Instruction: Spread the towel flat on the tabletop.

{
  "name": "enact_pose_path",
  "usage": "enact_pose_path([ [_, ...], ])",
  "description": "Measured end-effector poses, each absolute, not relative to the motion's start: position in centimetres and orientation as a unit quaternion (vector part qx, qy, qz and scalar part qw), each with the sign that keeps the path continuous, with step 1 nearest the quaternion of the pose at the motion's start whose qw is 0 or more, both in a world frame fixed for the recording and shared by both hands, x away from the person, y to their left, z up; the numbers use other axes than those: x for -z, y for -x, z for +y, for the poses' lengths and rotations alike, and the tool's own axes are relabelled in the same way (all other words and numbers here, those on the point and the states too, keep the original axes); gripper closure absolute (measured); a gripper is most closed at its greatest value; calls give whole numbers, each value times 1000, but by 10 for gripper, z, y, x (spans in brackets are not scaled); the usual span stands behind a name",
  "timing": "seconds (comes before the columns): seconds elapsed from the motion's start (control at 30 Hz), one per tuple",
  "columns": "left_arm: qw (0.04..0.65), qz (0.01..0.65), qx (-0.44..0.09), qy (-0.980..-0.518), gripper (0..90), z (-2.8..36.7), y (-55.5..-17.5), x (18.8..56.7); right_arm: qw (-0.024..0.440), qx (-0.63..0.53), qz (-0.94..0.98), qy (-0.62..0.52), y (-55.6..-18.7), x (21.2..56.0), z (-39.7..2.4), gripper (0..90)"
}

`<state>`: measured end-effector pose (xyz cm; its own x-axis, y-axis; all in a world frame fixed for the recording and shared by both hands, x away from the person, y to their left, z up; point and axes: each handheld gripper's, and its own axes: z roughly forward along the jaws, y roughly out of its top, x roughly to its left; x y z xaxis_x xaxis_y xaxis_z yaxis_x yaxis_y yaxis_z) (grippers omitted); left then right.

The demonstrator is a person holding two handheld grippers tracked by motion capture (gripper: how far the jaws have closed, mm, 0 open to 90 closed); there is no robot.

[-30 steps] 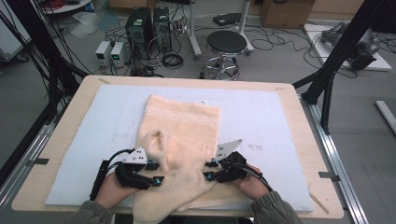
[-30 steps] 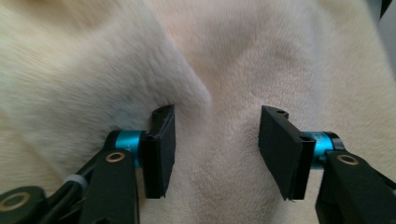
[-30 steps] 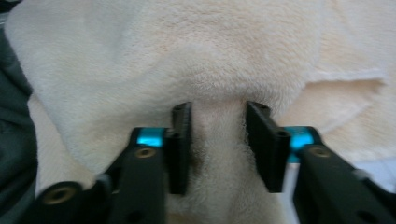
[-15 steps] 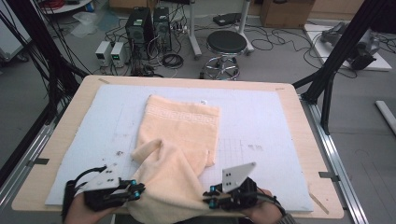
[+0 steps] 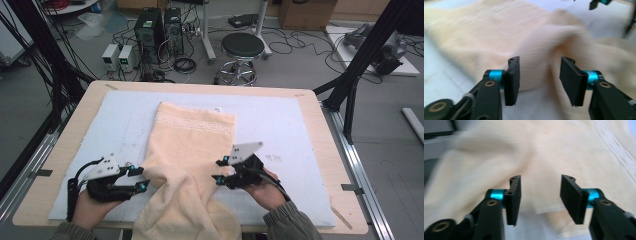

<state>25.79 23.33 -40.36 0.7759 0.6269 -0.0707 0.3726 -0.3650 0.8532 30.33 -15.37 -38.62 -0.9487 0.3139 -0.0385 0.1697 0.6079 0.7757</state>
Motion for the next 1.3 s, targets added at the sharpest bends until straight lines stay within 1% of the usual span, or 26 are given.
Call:
enact_pose_path([
  [0.07, 471, 331, -129, -807, 443, 235, -275, 413, 89, -413, 892, -159, -325, 399, -149, 490],
  [0.13, 467, 342, -129, -805, 435, 234, -286, 417, 73, -403, 894, -181, -341, 412, -145, 494],
  [0.17, 471, 345, -116, -804, 450, 232, -291, 420, 69, -392, 899, -181, -346, 419, -144, 545],
  [0.2, 473, 346, -101, -804, 505, 231, -293, 421, 47, -372, 910, -177, -351, 426, -143, 675],
  [0.23, 467, 341, -86, -812, 602, 227, -296, 423, 27, -365, 915, -170, -352, 429, -143, 786],
  [0.27, 459, 337, -83, -817, 702, 223, -296, 424, 20, -370, 915, -160, -351, 428, -145, 846],
  [0.3, 449, 328, -80, -827, 764, 218, -297, 425, 18, -368, 916, -158, -350, 426, -146, 858],
  [0.33, 448, 325, -80, -829, 814, 214, -297, 426, 22, -364, 920, -146, -347, 422, -149, 862],
  [0.37, 449, 320, -79, -831, 826, 208, -298, 424, 22, -358, 922, -144, -345, 419, -151, 863],
  [0.5, 484, 299, -73, -819, 826, 191, -297, 414, 40, -340, 930, -134, -329, 403, -178, 864],
  [0.57, 498, 291, -76, -813, 786, 187, -294, 408, 46, -336, 930, -139, -321, 396, -195, 864],
  [0.6, 497, 287, -84, -814, 750, 187, -293, 406, 50, -334, 930, -144, -315, 393, -208, 864],
  [0.7, 498, 298, -99, -808, 658, 195, -293, 404, 16, -329, 934, -140, -303, 391, -228, 852],
  [0.73, 498, 311, -105, -803, 642, 200, -294, 405, 8, -335, 932, -136, -299, 390, -231, 825],
  [0.8, 499, 338, -113, -790, 637, 210, -299, 408, 20, -362, 922, -135, -297, 386, -233, 745],
  [0.83, 491, 350, -122, -789, 637, 214, -303, 410, 28, -372, 917, -141, -300, 383, -232, 690],
  [0.87, 487, 355, -125, -788, 635, 214, -306, 412, 45, -383, 911, -148, -307, 382, -229, 677],
  [0.9, 483, 361, -134, -786, 631, 215, -310, 414, 47, -389, 907, -153, -312, 381, -226, 664],
  [0.93, 480, 365, -142, -785, 621, 214, -312, 416, 67, -394, 902, -161, -321, 383, -219, 627],
  [0.97, 473, 370, -149, -786, 610, 213, -317, 418, 81, -392, 901, -169, -328, 384, -214, 617],
  [1.03, 471, 386, -143, -780, 591, 209, -327, 425, 102, -388, 897, -187, -354, 394, -200, 605],
  [1.07, 463, 385, -140, -786, 592, 206, -332, 429, 112, -381, 895, -203, -364, 399, -195, 599],
  [1.17, 429, 387, -118, -808, 592, 198, -343, 438, 110, -367, 895, -229, -389, 414, -185, 589],
  [1.2, 421, 384, -121, -813, 596, 195, -344, 441, 109, -360, 897, -231, -395, 419, -182, 591],
  [1.23, 420, 381, -130, -813, 619, 192, -344, 443, 102, -354, 900, -234, -399, 424, -181, 600],
  [1.3, 421, 382, -142, -810, 721, 189, -346, 444, 95, -343, 904, -238, -404, 434, -179, 664],
])
